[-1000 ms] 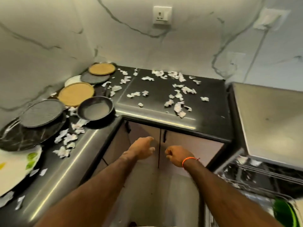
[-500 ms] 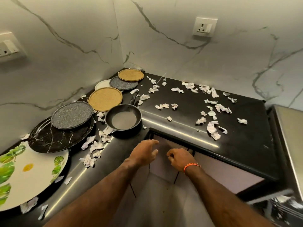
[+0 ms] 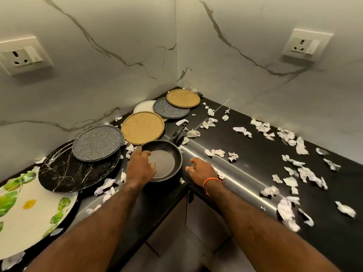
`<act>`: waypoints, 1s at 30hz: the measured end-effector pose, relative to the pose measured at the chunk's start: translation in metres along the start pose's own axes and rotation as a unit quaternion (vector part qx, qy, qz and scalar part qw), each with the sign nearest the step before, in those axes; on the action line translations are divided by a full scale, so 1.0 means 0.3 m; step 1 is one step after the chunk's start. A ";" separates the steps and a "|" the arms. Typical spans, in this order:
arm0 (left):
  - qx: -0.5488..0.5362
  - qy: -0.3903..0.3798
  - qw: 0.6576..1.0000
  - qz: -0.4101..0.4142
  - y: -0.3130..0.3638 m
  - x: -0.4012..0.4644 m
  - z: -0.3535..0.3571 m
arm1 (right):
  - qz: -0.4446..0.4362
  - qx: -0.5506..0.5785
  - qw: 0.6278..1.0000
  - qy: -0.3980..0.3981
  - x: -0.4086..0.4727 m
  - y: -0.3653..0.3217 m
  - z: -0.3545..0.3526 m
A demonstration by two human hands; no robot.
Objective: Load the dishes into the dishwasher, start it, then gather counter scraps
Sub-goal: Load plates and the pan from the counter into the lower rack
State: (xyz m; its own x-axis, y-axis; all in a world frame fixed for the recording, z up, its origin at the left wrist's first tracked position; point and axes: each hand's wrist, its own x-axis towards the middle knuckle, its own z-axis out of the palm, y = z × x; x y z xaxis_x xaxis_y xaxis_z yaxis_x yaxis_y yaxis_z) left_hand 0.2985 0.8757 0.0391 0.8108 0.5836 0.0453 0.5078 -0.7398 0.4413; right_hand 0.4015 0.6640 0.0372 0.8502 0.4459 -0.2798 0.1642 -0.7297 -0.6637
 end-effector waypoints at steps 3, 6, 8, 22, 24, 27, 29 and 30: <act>-0.014 -0.029 0.994 -0.100 -0.044 0.044 0.000 | 0.013 0.027 0.999 -0.038 0.102 -0.029 0.063; -0.073 -0.028 0.988 -0.132 -0.055 0.054 -0.001 | 0.023 0.089 0.994 -0.055 0.154 -0.036 0.129; -0.098 -0.012 0.985 -0.143 -0.053 0.057 -0.005 | 0.046 0.149 0.986 -0.056 0.171 -0.051 0.144; -0.317 -0.150 0.935 -0.049 0.125 0.141 -0.123 | 0.097 0.366 0.920 0.107 0.000 -0.003 -0.013; -0.319 -0.156 0.935 -0.015 0.169 0.138 -0.112 | 0.070 0.280 0.940 0.182 -0.035 0.024 -0.039; -0.313 -0.209 0.924 0.064 0.266 0.084 -0.059 | 0.051 0.071 0.925 0.370 -0.175 0.119 -0.092; -0.302 -0.242 0.916 0.106 0.326 0.031 -0.023 | 0.032 -0.075 0.894 0.441 -0.274 0.185 -0.139; -0.292 -0.258 0.911 0.133 0.362 -0.004 -0.004 | 0.039 -0.140 0.880 0.451 -0.324 0.233 -0.161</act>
State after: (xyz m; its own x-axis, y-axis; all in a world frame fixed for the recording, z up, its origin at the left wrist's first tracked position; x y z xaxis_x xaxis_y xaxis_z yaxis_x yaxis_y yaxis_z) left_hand 0.3524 0.7951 0.0882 0.9882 0.0629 -0.1395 0.1529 -0.4393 0.8852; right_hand 0.3547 0.5447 0.0516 0.8946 -0.1129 0.4324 0.0971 -0.8954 -0.4346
